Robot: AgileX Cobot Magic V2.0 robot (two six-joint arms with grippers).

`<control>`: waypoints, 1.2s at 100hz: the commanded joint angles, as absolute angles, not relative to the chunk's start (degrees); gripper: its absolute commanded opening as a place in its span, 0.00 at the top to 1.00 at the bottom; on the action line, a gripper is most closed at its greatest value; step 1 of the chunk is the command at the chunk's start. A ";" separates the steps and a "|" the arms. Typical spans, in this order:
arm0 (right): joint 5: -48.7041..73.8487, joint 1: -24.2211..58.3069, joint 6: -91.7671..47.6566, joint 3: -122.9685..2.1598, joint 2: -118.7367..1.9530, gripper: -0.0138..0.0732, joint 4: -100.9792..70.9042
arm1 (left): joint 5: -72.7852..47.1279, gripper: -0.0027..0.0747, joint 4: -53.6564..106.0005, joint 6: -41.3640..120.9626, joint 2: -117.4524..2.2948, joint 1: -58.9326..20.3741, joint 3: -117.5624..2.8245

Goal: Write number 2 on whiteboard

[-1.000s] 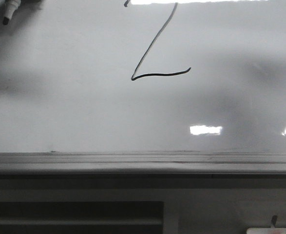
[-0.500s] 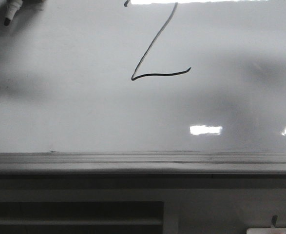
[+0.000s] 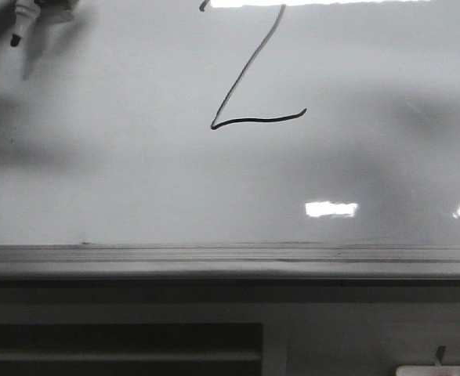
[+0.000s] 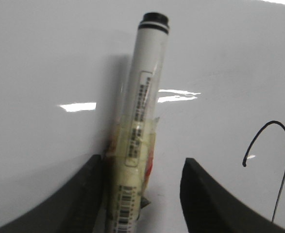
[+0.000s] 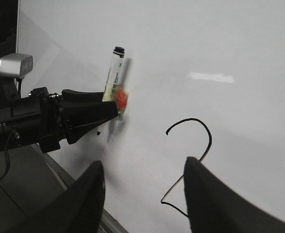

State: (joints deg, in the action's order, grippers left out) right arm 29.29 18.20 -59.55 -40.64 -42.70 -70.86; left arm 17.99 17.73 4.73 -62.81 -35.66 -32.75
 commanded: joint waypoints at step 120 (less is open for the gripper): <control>20.05 17.82 -62.17 -39.03 -37.26 0.90 -70.06 | -4.00 0.99 4.74 9.33 -31.00 -28.57 -33.45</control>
